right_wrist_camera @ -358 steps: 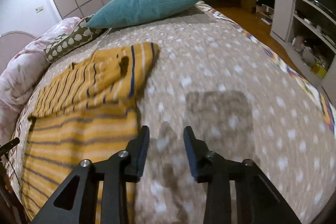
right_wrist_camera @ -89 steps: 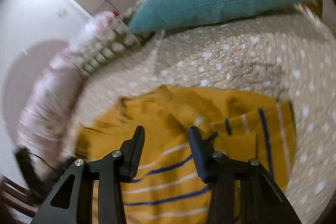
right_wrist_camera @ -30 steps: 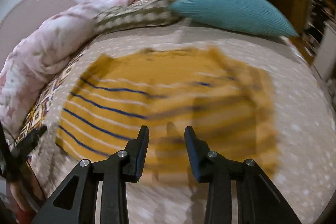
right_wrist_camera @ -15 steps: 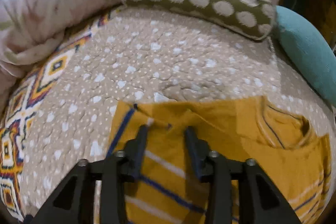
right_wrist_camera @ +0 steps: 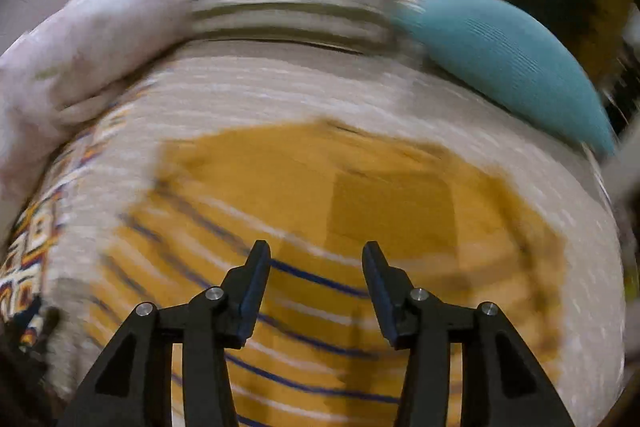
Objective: Fold small clothes
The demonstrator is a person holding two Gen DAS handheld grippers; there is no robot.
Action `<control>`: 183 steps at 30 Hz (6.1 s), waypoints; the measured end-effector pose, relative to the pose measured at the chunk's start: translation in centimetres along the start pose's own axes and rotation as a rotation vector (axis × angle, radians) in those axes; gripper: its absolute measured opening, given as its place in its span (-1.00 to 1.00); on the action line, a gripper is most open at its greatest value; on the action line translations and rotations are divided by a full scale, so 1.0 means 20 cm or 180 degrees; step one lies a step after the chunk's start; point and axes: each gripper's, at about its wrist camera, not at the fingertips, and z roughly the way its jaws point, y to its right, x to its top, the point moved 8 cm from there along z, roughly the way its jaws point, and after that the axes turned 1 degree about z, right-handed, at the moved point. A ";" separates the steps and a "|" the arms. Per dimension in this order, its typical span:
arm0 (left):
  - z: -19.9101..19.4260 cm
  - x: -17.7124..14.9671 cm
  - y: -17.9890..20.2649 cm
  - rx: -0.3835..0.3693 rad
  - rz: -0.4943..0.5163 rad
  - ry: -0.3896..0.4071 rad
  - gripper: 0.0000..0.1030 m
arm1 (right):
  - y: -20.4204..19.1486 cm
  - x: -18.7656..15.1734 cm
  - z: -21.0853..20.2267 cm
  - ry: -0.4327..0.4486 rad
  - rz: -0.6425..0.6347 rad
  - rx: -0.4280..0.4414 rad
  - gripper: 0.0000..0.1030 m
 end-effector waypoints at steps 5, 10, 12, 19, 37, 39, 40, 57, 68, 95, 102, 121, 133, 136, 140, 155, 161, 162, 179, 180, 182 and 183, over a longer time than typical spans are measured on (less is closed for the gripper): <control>-0.10 -0.03 0.14 -0.0246 0.0046 0.0082 0.50 | 0.89 -0.22 0.03 -0.0251 0.1345 -0.0486 0.07; -0.09 -0.07 0.30 -0.0357 0.0298 0.0037 0.50 | 1.32 -0.43 -0.20 0.0178 0.2380 -0.0208 0.11; -0.07 -0.08 0.34 -0.0316 0.0379 0.0000 0.50 | 1.35 -0.50 -0.27 0.0227 0.2429 -0.0027 0.12; -0.02 -0.09 0.33 -0.0337 0.0284 -0.0076 0.50 | 1.11 -0.77 -0.27 0.0278 0.2560 0.0946 0.26; -0.02 -0.06 0.16 -0.0246 0.0094 -0.0097 0.50 | 0.82 -0.69 -0.09 0.0273 0.2467 0.0673 -0.62; -0.03 -0.03 0.09 -0.0228 0.0007 -0.0086 0.50 | 0.77 -0.61 -0.15 0.0320 0.2285 0.0442 -0.64; -0.03 -0.02 0.04 -0.0206 -0.0060 -0.0068 0.50 | 0.71 -0.53 -0.21 0.0420 0.2102 0.0357 -0.65; -0.04 0.09 -0.56 0.0122 -0.0926 0.0026 0.50 | -0.97 -0.32 0.15 0.0086 -0.0291 0.0578 -0.63; -0.03 0.11 -0.48 0.0025 -0.0941 0.0071 0.50 | -1.20 -0.38 -0.09 -0.0042 -0.0564 0.1329 -0.12; 0.15 0.14 0.41 -0.1291 0.0124 -0.0340 -0.76 | -0.06 -0.42 -0.07 0.0279 0.1149 0.1284 0.31; 0.28 0.06 0.36 -0.1066 0.0082 -0.0560 -0.76 | -0.22 -0.36 0.14 0.0140 0.1424 0.1835 0.29; 0.17 -0.03 0.35 -0.1123 -0.0108 -0.0623 -0.72 | -0.17 -0.46 -0.05 0.0127 0.1107 0.1288 -0.28; 0.04 0.07 -0.03 -0.0322 -0.0189 -0.0173 -0.13 | -0.54 -0.28 -0.28 0.0563 0.0468 0.1093 -0.56; 0.07 0.06 -0.13 -0.0154 -0.0245 -0.0220 -0.07 | -0.78 -0.29 -0.15 0.0365 0.0205 0.1207 -0.57; 0.16 0.01 -0.20 -0.0119 -0.0341 -0.0421 0.03 | -1.02 -0.33 0.08 -0.0036 0.0188 0.1372 -0.55; 0.19 -0.02 -0.08 0.0002 0.0055 -0.0465 0.64 | -1.13 -0.75 -0.04 -0.0423 -0.0050 0.1840 -0.52; 0.21 -0.03 -0.06 0.0001 0.0114 -0.0509 0.74 | -1.02 -0.87 -0.19 -0.0243 -0.0304 0.1596 -0.52; 0.21 -0.03 -0.05 0.0005 0.0151 -0.0527 0.80 | -0.99 -0.87 -0.24 -0.0129 -0.0340 0.1522 -0.52; 0.14 0.02 -0.06 0.0075 0.0122 -0.0223 0.95 | -0.64 -0.69 -0.37 0.0549 0.0123 0.0903 -0.49; 0.12 0.04 -0.06 0.0050 0.0076 -0.0146 0.95 | -0.68 -0.65 -0.38 0.0607 0.0092 0.0909 -0.49; 0.06 0.08 -0.08 0.0044 0.0010 0.0042 0.95 | -0.76 -0.56 -0.36 0.0658 0.0050 0.0939 -0.49; 0.02 0.09 -0.09 0.0102 0.0012 0.0160 0.95 | -0.80 -0.51 -0.33 0.0635 0.0050 0.0991 -0.49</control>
